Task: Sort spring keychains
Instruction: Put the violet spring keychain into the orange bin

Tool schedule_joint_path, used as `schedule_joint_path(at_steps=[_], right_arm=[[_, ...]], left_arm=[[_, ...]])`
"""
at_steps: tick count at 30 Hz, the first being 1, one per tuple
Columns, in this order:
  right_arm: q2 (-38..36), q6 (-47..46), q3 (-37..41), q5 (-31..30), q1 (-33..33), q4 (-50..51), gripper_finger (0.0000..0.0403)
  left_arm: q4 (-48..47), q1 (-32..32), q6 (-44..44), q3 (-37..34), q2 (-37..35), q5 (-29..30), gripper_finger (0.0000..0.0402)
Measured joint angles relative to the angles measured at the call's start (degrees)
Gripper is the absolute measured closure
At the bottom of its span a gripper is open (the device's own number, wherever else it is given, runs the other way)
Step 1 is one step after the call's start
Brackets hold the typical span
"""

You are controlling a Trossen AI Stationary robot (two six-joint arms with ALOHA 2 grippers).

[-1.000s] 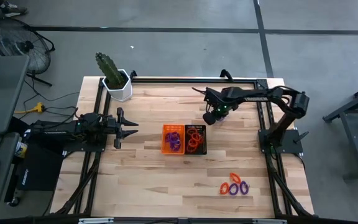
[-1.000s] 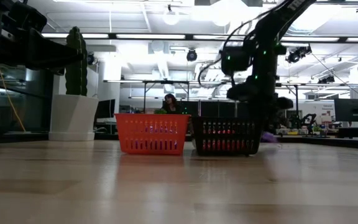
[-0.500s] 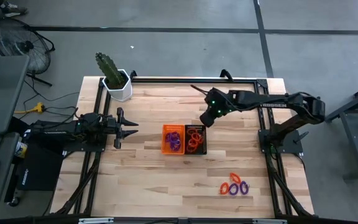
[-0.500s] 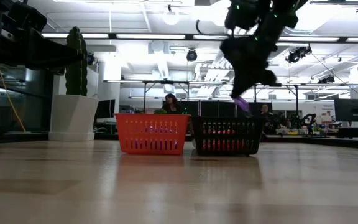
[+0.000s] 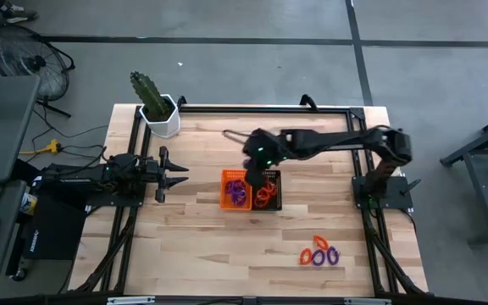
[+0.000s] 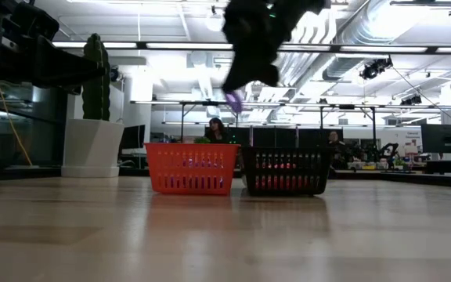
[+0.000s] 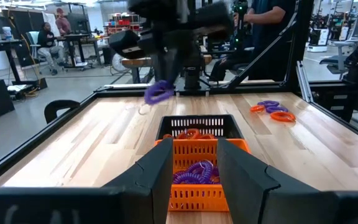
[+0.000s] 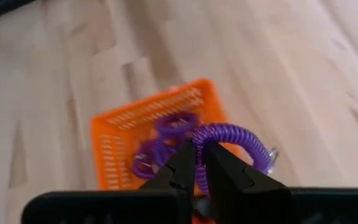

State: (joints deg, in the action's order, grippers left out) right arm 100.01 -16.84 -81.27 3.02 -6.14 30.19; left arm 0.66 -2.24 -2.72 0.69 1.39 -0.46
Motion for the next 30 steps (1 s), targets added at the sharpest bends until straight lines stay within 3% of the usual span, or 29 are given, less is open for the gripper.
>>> schedule_joint_path(at_steps=[6, 11, 20, 24, 30], right_arm=[[11.2, 6.8, -13.3, 4.0, 3.3, 8.7, 0.0378], [18.9, 9.8, -21.5, 3.7, 5.6, 15.6, 0.0378], [24.5, 13.0, -23.9, -0.4, 7.9, 20.1, 0.0368], [24.9, 10.1, -23.8, -3.8, 8.5, 22.3, 0.0339], [24.9, 9.4, -23.8, -6.6, 9.1, 21.4, 0.0262]], left_arm=[[0.0, 0.0, 0.0, 0.0, 0.0, 0.0, 0.0279], [0.0, 0.0, 0.0, 0.0, 0.0, 0.0, 0.0279], [0.0, 0.0, 0.0, 0.0, 0.0, 0.0, 0.0279], [0.0, 0.0, 0.0, 0.0, 0.0, 0.0, 0.0279], [0.0, 0.0, 0.0, 0.0, 0.0, 0.0, 0.0279]])
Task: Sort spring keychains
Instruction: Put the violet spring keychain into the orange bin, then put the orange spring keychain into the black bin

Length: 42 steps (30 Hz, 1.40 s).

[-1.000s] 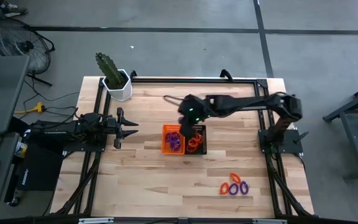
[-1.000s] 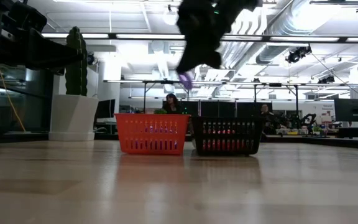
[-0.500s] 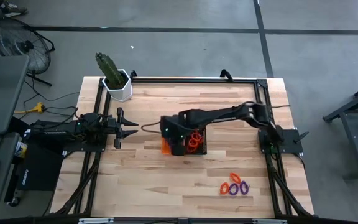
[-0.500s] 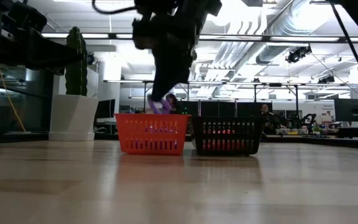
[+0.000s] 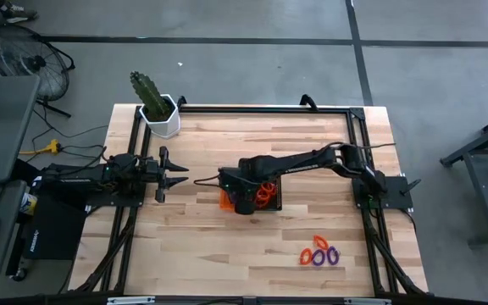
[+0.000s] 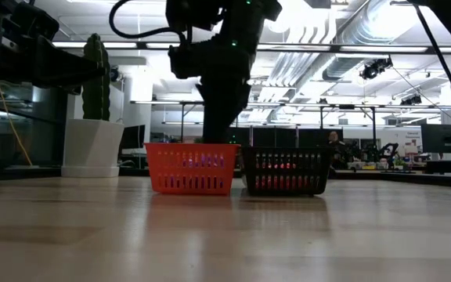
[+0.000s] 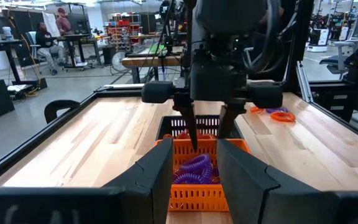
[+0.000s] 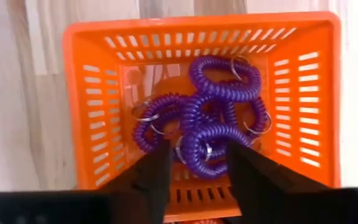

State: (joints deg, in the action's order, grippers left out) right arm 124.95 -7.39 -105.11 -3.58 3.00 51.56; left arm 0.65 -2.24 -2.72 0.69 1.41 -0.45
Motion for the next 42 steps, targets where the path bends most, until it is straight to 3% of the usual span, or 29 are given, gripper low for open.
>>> schedule_joint_path(at_steps=[6, 12, 20, 28, 34, 42], right_arm=[[-0.7, -7.1, 0.0, -3.2, 1.4, 1.0, 0.0191], [-5.2, -24.6, 0.0, -10.1, 4.6, 8.4, 0.0175], [-7.0, -48.0, 0.0, -1.7, 9.2, 24.8, 0.0184], [-7.4, -65.9, 0.0, 1.2, 13.5, 34.9, 0.0185], [-9.2, -71.4, 2.7, 3.2, 16.2, 34.1, 0.0187], [-16.9, -76.7, 19.5, 8.3, 18.9, 16.8, 0.0192]], left_arm=[[0.0, 0.0, 0.0, 0.0, 0.0, 0.0, 0.0279], [0.0, 0.0, 0.0, 0.0, 0.0, 0.0, 0.0279], [0.0, 0.0, 0.0, 0.0, 0.0, 0.0, 0.0279], [0.0, 0.0, 0.0, 0.0, 0.0, 0.0, 0.0279], [0.0, 0.0, 0.0, 0.0, 0.0, 0.0, 0.0279], [0.0, 0.0, 0.0, 0.0, 0.0, 0.0, 0.0279]])
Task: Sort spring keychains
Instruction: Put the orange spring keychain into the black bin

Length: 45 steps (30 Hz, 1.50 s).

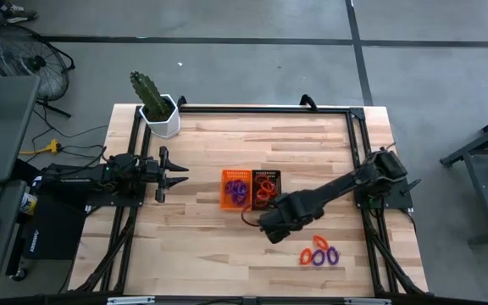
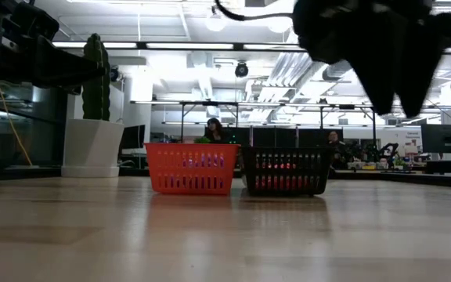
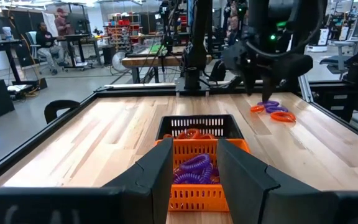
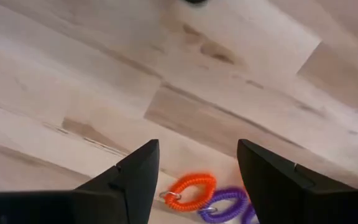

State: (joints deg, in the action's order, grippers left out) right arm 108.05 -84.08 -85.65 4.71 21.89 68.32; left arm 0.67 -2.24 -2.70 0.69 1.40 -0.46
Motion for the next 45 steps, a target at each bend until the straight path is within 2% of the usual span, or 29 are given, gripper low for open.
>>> schedule_joint_path(at_steps=[6, 12, 25, 34, 45], right_arm=[[-3.5, -5.0, 10.1, 2.0, 4.7, -12.8, 0.0191], [-3.6, -8.1, 14.1, 2.9, 8.7, -19.1, 0.0198], [-3.5, -15.3, 14.4, 0.0, 15.6, -20.8, 0.0203], [-3.1, -18.1, 14.4, -4.0, 16.1, -21.7, 0.0203], [-0.4, -22.3, 14.4, -3.7, 16.9, -23.4, 0.0203]], left_arm=[[0.0, 0.0, 0.0, 0.0, 0.0, 0.0, 0.0279], [0.0, 0.0, 0.0, 0.0, 0.0, 0.0, 0.0279], [0.0, 0.0, 0.0, 0.0, 0.0, 0.0, 0.0279], [0.0, 0.0, 0.0, 0.0, 0.0, 0.0, 0.0279], [0.0, 0.0, 0.0, 0.0, 0.0, 0.0, 0.0279]])
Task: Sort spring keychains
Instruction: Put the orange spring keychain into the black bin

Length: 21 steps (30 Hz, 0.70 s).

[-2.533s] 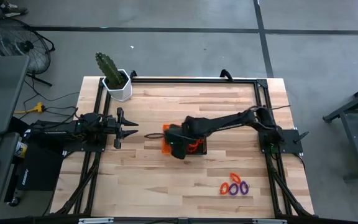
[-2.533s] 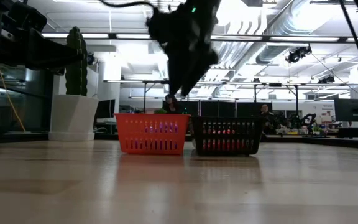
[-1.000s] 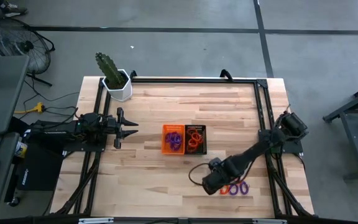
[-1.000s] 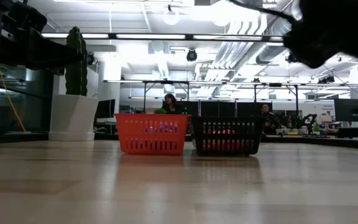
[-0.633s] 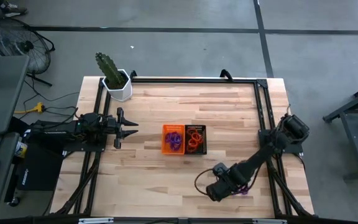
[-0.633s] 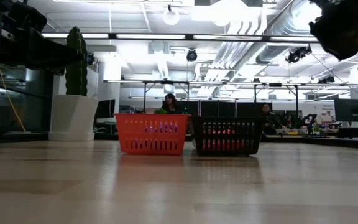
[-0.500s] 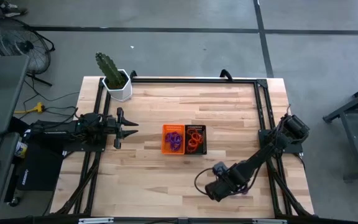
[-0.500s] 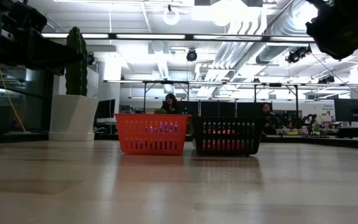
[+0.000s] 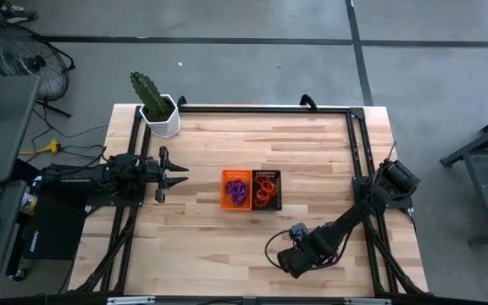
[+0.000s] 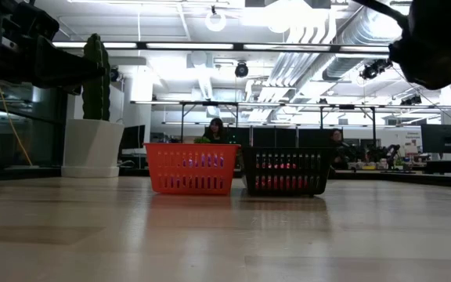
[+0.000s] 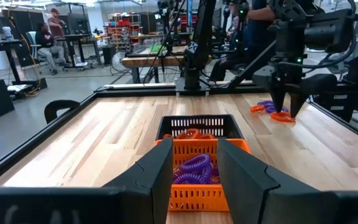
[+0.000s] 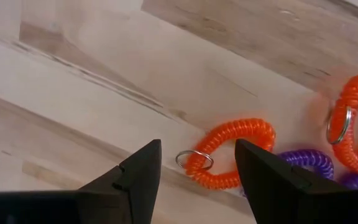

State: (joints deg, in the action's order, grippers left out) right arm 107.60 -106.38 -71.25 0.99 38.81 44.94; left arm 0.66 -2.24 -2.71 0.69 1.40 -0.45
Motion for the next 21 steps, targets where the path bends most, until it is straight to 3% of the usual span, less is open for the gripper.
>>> schedule_joint_path(at_steps=[13, 21], right_arm=[[0.7, -7.5, 0.3, 2.0, -0.5, -0.2, 0.0203], [0.8, -8.9, 4.7, 4.5, -2.8, -7.5, 0.0203]], left_arm=[[0.0, 0.0, 0.0, 0.0, 0.0, 0.0, 0.0279], [0.0, 0.0, 0.0, 0.0, 0.0, 0.0, 0.0279]])
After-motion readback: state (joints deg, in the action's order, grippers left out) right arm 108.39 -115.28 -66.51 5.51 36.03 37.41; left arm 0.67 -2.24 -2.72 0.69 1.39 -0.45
